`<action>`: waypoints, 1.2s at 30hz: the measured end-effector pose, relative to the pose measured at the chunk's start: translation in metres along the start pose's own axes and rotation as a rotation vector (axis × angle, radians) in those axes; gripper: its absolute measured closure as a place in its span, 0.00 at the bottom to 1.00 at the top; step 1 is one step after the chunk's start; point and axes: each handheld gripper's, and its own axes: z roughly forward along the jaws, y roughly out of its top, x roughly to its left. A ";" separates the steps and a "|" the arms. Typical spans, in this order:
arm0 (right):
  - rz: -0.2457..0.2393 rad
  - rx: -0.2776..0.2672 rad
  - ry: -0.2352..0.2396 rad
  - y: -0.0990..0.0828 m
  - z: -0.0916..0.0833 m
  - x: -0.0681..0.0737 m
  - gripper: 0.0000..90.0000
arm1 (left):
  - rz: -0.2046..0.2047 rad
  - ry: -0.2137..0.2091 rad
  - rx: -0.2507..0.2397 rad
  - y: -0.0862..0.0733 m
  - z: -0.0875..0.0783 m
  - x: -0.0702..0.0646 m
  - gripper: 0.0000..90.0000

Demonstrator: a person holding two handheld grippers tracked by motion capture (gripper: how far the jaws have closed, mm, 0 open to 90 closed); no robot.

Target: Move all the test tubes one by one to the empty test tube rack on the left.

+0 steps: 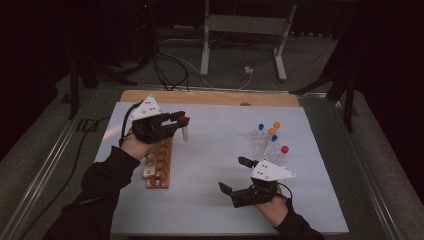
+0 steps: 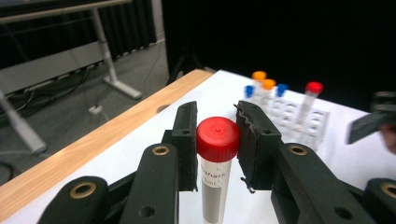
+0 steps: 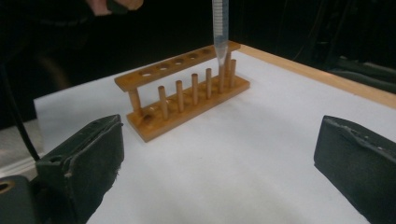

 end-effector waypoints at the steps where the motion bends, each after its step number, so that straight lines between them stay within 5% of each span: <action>1: -0.004 -0.002 -0.002 0.000 0.000 0.000 0.02 | 0.000 0.000 0.000 0.000 0.000 0.000 0.79; 3: -0.025 0.008 -0.008 -0.001 0.001 0.001 0.02 | -0.016 0.043 0.008 -0.002 -0.003 0.015 0.79; 16: -0.035 0.021 0.000 -0.004 0.004 0.001 0.02 | -0.064 0.151 0.015 -0.006 -0.022 0.063 0.79; 36: -0.036 0.037 0.019 -0.007 0.005 0.002 0.02 | -0.120 0.249 0.064 -0.040 -0.002 0.103 0.79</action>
